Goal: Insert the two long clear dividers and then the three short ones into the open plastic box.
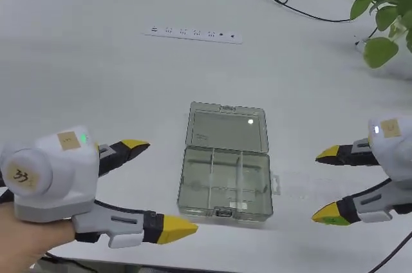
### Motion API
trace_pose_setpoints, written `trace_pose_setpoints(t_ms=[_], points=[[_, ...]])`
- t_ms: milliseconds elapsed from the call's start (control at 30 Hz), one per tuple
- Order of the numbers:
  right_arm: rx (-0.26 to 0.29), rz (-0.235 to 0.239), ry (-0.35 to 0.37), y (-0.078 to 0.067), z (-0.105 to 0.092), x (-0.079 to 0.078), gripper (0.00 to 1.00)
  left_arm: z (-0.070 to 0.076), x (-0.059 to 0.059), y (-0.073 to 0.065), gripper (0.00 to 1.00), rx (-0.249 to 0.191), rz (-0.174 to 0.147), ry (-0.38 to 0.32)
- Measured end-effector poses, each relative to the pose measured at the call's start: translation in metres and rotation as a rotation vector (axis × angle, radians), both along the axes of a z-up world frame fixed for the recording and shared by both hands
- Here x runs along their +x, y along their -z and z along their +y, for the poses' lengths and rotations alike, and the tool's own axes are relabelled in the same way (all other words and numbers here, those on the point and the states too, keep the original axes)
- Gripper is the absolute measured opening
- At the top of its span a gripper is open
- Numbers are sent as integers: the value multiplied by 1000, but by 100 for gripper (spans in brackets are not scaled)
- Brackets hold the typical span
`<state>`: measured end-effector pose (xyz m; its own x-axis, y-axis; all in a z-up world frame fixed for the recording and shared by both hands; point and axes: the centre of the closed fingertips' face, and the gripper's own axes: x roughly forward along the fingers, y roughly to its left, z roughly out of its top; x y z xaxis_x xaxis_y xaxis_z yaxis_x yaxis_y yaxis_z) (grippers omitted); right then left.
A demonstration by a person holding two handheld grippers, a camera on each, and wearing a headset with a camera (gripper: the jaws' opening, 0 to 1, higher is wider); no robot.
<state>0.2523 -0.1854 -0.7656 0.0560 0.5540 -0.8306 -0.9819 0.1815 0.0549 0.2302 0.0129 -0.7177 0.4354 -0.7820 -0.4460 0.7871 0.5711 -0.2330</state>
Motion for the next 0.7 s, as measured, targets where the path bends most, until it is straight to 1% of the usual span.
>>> trace_pose_setpoints(t_ms=[67, 100, 167, 233, 300, 367, 433, 467, 533, 567, 633, 700], points=[[-28, -8, -23, 7, -1, 4, 62, 1, 0, 3, 100, 5, 5, 1], [-33, -8, -35, 10, -1, 4, 62, 1, 0, 4, 100, 8, 4, 3], [-76, -6, -50, 19, -5, 8, 58, 1, 0, 5, 100, 8, 5, 3], [-90, -11, -74, 27, -4, 10, 58, 2, 0, 7, 100, 4, 6, 2], [-118, -16, -95, 35, -5, 14, 55, 4, 0, 9, 100, 6, 9, -2], [-126, -17, -111, 43, -4, 19, 54, 6, 0, 10, 100, 3, 10, -4], [-156, -17, -126, 50, -6, 21, 52, 8, 0, 13, 100, 5, 13, -8], [-156, -16, -135, 59, -8, 23, 51, 8, 0, 13, 100, 5, 13, -8], [-168, -6, -140, 68, -11, 26, 49, 9, -1, 15, 100, 3, 17, -11], [-184, -4, -151, 74, -14, 28, 49, 9, -1, 16, 100, 4, 18, -12], [-205, -3, -164, 79, -14, 28, 48, 9, -2, 17, 100, -1, 21, -14], [-212, -5, -169, 86, -16, 29, 48, 9, -3, 17, 100, -2, 23, -16]])
